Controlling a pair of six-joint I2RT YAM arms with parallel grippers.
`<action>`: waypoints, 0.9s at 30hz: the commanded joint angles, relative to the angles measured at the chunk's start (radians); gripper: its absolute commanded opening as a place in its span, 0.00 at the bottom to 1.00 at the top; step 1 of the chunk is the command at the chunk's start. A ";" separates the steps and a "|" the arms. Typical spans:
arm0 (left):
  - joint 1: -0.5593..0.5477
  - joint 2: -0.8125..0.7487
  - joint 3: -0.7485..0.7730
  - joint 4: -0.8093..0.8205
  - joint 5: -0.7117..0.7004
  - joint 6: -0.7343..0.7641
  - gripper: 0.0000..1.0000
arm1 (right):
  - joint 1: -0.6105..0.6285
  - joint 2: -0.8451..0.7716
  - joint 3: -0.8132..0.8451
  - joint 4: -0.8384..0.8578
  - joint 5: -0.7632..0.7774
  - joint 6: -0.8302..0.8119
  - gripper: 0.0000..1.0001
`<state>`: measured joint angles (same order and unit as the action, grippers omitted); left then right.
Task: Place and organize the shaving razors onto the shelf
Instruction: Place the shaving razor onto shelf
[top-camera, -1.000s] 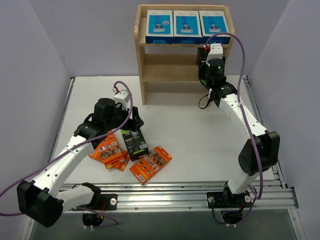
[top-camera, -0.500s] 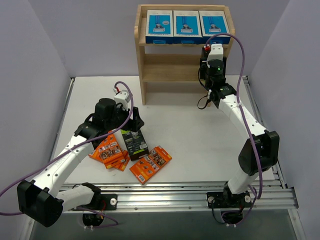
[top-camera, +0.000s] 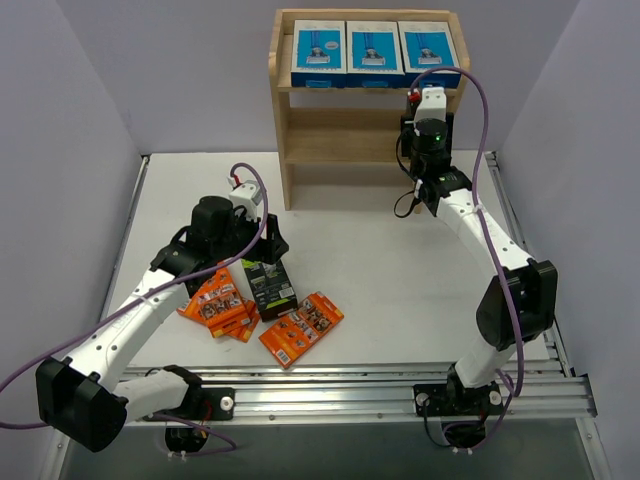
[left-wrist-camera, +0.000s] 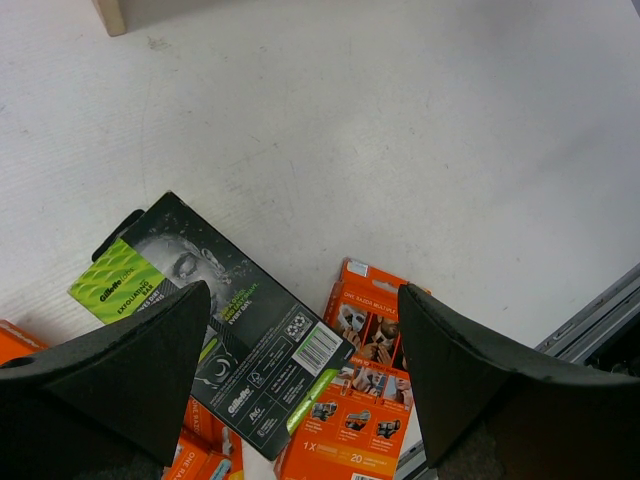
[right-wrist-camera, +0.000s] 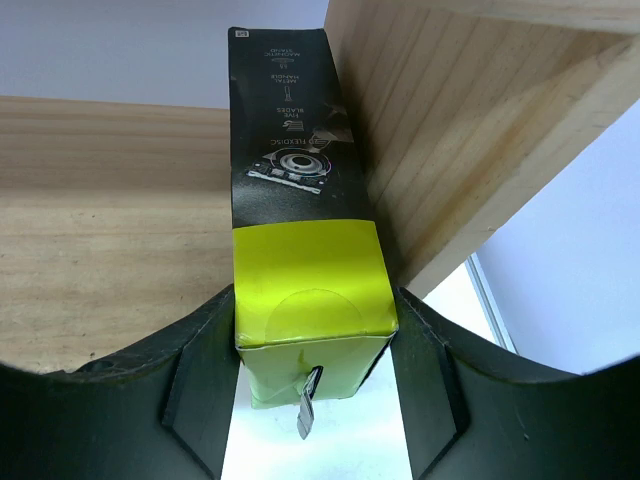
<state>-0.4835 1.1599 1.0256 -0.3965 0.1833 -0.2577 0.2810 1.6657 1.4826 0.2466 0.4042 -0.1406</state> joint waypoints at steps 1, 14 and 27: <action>-0.004 0.003 0.050 0.008 0.007 0.009 0.85 | -0.011 -0.004 0.028 0.135 0.035 -0.027 0.04; -0.004 0.012 0.053 0.007 0.008 0.011 0.85 | -0.029 0.023 0.027 0.155 0.015 -0.019 0.05; -0.004 0.017 0.054 0.005 0.010 0.011 0.85 | -0.037 0.023 0.024 0.157 0.015 -0.008 0.18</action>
<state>-0.4835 1.1751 1.0313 -0.4011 0.1837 -0.2577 0.2607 1.6997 1.4826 0.3096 0.3843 -0.1421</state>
